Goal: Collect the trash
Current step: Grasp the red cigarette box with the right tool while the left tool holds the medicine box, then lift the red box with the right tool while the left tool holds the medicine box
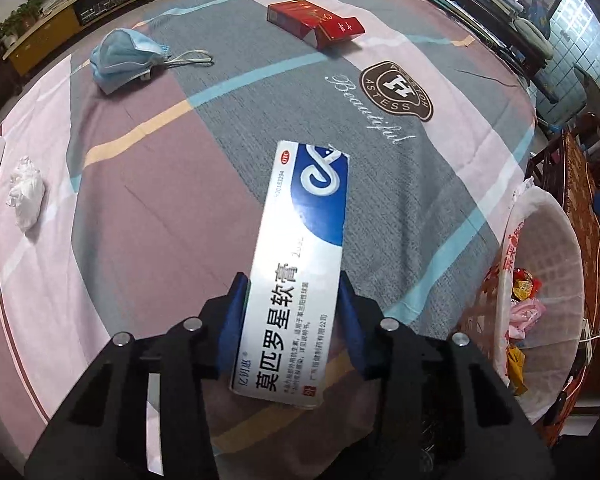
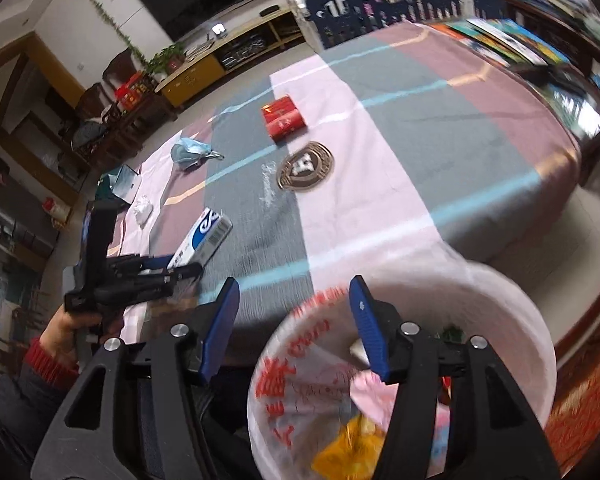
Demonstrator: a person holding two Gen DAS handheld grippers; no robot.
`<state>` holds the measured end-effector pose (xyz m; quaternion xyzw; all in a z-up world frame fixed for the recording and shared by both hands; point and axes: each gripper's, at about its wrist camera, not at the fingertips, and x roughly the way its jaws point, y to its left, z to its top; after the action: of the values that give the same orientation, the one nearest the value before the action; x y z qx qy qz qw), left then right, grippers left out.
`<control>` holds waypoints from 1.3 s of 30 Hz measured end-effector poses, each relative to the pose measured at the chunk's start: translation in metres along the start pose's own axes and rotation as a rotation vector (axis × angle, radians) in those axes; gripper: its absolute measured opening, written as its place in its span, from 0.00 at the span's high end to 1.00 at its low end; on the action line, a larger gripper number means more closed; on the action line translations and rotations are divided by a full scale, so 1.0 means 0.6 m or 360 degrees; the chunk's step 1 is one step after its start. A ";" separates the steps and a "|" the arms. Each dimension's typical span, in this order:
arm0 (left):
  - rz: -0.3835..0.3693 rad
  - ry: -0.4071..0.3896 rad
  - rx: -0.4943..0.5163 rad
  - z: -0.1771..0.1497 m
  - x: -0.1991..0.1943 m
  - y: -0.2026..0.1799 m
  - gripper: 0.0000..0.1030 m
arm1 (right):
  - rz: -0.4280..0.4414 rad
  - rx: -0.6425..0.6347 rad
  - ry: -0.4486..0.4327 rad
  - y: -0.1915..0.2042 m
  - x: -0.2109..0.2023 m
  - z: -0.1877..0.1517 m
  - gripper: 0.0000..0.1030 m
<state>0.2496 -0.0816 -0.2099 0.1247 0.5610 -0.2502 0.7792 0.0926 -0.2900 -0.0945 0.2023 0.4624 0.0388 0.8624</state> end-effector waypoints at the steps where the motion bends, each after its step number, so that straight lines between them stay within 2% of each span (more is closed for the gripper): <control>1: 0.0033 -0.0017 -0.0024 -0.004 -0.006 0.003 0.59 | -0.0008 -0.0035 -0.0013 0.010 0.018 0.019 0.39; 3: 0.0058 -0.0071 -0.0114 -0.013 -0.027 0.013 0.60 | -0.0017 -0.0083 -0.0045 0.028 0.050 0.055 0.33; 5: -0.0001 -0.0188 -0.0287 -0.035 -0.063 0.035 0.60 | -0.0049 -0.0161 -0.0093 0.052 0.090 0.106 0.30; 7: -0.0048 -0.0296 -0.0433 -0.060 -0.091 0.054 0.60 | -0.0132 -0.0279 -0.0129 0.079 0.137 0.159 0.21; 9: -0.0040 -0.0394 -0.0560 -0.090 -0.117 0.072 0.60 | -0.0236 -0.0416 -0.0155 0.108 0.197 0.212 0.17; 12: 0.0057 -0.0474 -0.0632 -0.123 -0.139 0.093 0.60 | -0.0364 -0.0538 -0.0077 0.126 0.297 0.274 0.16; 14: 0.0168 -0.0505 -0.0619 -0.137 -0.148 0.106 0.60 | -0.0435 -0.0516 -0.0019 0.119 0.355 0.301 0.16; 15: 0.0179 -0.0506 -0.0642 -0.143 -0.150 0.116 0.60 | -0.0448 -0.0486 -0.0001 0.112 0.378 0.312 0.16; 17: 0.0115 -0.0528 -0.0694 -0.152 -0.152 0.134 0.60 | -0.0483 -0.0426 0.0018 0.100 0.414 0.327 0.16; 23: 0.0081 -0.0528 -0.0744 -0.161 -0.148 0.159 0.60 | -0.0520 -0.0425 0.0066 0.098 0.468 0.332 0.16; 26: 0.0059 -0.0541 -0.0781 -0.163 -0.149 0.167 0.60 | -0.0516 -0.0457 0.0058 0.106 0.472 0.326 0.28; 28: 0.0057 -0.0552 -0.0802 -0.164 -0.149 0.171 0.60 | -0.0508 -0.0467 0.0050 0.114 0.469 0.322 0.45; 34: 0.0070 -0.0569 -0.0839 -0.164 -0.150 0.174 0.60 | -0.0447 -0.0538 0.0113 0.139 0.459 0.299 0.46; 39: 0.0086 -0.0573 -0.0876 -0.165 -0.148 0.181 0.60 | -0.0292 -0.0484 0.0136 0.158 0.417 0.237 0.46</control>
<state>0.2050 0.0795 -0.1699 -0.1219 0.4572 -0.0866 0.8767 0.3622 -0.1842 -0.1838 0.0249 0.5038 0.0380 0.8626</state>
